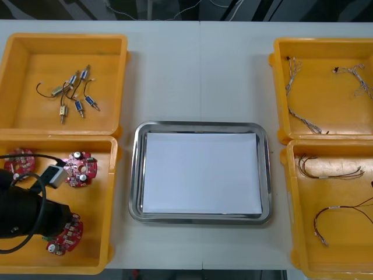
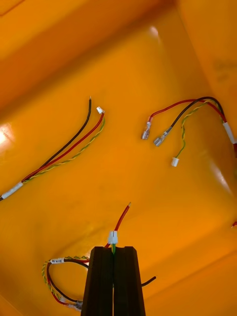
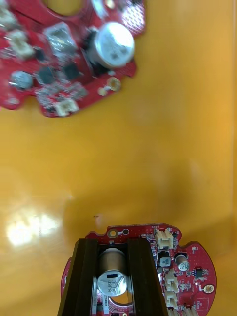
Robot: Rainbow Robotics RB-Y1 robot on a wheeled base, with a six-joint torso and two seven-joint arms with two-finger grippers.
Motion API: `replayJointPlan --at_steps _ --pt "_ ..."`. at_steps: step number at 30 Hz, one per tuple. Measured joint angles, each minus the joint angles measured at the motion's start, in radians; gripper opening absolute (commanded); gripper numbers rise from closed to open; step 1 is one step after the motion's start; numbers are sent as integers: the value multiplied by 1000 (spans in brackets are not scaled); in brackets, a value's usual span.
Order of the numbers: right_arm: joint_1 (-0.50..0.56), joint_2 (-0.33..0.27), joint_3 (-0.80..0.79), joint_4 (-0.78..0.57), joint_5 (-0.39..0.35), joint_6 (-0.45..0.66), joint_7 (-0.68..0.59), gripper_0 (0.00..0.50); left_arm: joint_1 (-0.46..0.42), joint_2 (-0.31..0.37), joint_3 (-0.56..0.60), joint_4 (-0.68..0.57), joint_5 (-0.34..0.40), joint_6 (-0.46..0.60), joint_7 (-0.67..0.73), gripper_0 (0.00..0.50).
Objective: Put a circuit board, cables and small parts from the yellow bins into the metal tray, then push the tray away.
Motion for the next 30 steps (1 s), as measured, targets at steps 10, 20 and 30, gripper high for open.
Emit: replayJointPlan --at_steps 10,20,30 --pt "3 -25 -59 15 -14 -3 0 0 -32 3 85 6 29 93 0 0" --pt "45 -56 -85 21 -39 -53 0 0 -104 3 88 125 42 94 0 0" --pt "52 -59 -121 47 -81 -82 0 0 -121 3 88 182 42 78 -1 0"
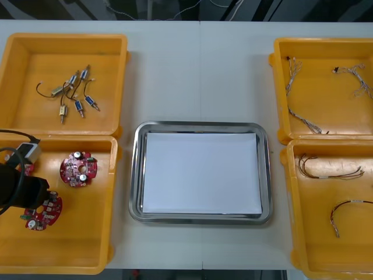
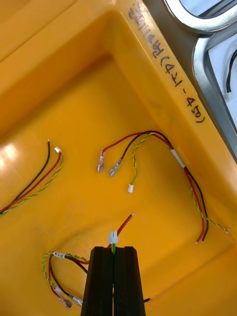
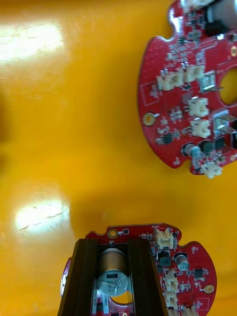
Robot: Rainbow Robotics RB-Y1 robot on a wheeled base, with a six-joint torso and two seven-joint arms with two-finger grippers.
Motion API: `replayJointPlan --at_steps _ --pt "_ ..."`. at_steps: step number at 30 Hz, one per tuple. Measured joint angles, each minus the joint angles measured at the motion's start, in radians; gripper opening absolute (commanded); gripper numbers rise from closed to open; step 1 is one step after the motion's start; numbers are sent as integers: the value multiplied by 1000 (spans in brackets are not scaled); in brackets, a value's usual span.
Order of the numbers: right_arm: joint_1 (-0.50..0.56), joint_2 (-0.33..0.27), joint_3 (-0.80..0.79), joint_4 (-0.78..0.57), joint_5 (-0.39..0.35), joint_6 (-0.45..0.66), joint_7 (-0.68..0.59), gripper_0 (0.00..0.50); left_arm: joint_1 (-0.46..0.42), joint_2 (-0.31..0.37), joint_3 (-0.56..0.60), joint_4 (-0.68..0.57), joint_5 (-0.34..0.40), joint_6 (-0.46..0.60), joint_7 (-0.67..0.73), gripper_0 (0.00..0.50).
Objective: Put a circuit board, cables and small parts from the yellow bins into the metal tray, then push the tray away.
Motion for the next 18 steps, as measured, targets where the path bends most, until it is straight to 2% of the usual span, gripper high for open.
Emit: replayJointPlan --at_steps 11,12,13,14,15,18 --pt "0 -8 -3 16 -14 -16 0 2 -9 -1 -8 63 -6 -45 -2 0" --pt "0 -8 -3 16 -15 -16 0 150 -13 -1 -14 71 -7 -56 -2 0" --pt "0 -8 -3 16 -16 -16 0 219 -16 -1 -20 79 -9 -69 -2 0" --pt "1 -8 -3 17 -16 -16 0 394 -19 -1 -26 85 -11 -81 -2 0" --pt "1 -8 -3 17 -16 -16 0 500 -21 -1 -33 89 -12 -88 -2 0" --pt "1 -8 -3 17 -17 -16 0 500 -25 -1 -42 91 -14 -92 -2 0"
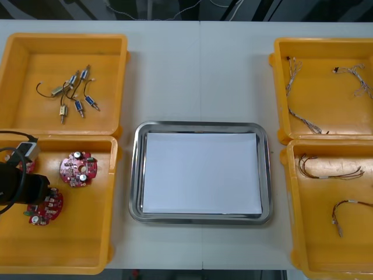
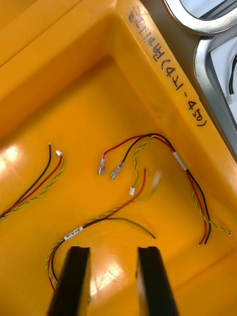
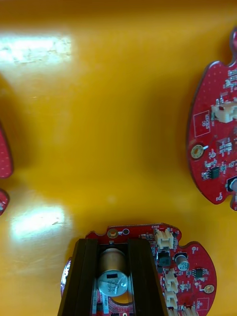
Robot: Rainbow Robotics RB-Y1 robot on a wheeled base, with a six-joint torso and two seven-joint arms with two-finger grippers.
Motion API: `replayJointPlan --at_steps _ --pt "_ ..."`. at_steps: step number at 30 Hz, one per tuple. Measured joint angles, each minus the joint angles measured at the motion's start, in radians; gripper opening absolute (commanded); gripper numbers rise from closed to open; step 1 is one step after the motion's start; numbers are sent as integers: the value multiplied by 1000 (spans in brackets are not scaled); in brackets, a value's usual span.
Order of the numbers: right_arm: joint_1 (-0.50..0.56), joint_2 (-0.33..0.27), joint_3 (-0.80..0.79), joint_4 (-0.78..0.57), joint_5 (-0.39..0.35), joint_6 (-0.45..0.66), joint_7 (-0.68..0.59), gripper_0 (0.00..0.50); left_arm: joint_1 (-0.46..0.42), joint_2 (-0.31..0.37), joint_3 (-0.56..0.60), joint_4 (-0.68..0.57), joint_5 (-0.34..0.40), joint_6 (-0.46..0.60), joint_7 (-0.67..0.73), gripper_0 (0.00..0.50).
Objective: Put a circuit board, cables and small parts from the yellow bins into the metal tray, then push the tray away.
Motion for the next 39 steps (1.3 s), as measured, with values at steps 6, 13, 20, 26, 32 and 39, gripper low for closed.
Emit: replayJointPlan --at_steps 6,13,20,26,32,39 --pt "1 0 0 0 -9 0 0 500 0 0 0 0 0 0 0 9" --pt "-1 -1 -12 0 -26 35 0 500 0 0 0 0 6 -4 0 500" --pt "-44 2 -15 1 -20 94 0 500 0 0 0 0 12 -10 0 500" --pt "-132 50 -15 0 71 164 0 500 -1 0 0 0 22 -10 0 500" --pt "-190 135 -15 0 136 180 -1 500 -12 0 25 -11 31 61 0 500" --pt "-199 216 -15 0 183 181 -70 500 -42 0 98 -47 39 185 0 500"
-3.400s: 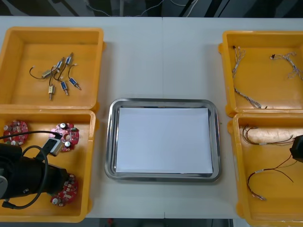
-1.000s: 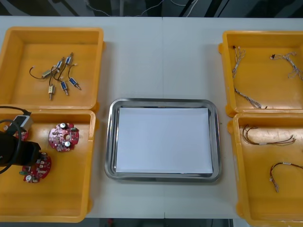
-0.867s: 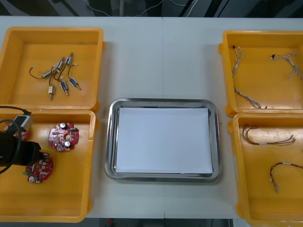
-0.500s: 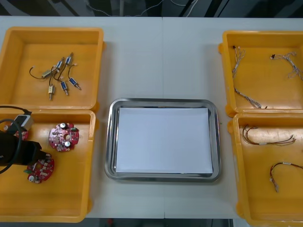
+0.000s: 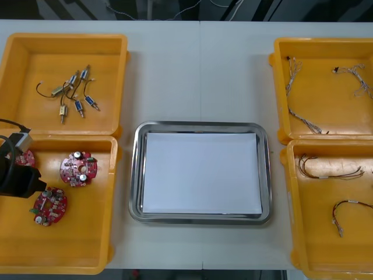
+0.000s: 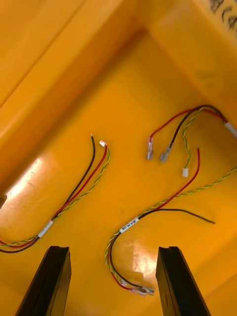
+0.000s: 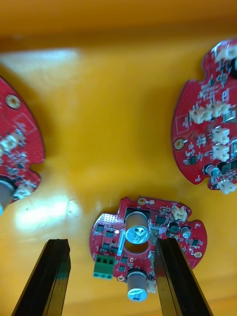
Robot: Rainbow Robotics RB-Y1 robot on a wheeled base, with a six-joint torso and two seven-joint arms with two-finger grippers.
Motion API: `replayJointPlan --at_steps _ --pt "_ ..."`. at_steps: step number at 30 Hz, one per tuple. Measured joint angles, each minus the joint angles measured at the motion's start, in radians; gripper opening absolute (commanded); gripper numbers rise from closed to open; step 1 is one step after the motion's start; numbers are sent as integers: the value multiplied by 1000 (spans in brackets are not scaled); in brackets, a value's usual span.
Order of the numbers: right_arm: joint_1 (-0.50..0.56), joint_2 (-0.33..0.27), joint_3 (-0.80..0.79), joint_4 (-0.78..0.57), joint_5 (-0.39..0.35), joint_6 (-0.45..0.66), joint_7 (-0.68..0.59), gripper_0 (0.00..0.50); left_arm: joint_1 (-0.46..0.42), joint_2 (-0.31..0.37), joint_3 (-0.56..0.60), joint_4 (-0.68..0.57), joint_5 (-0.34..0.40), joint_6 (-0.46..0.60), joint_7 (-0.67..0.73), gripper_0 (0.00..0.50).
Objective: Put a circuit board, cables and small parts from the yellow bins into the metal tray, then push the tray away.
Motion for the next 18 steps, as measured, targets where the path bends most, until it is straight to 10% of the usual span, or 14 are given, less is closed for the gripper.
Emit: replayJointPlan --at_steps 18 --pt "1 83 3 152 56 -92 -145 500 -87 0 91 -19 30 116 0 500"
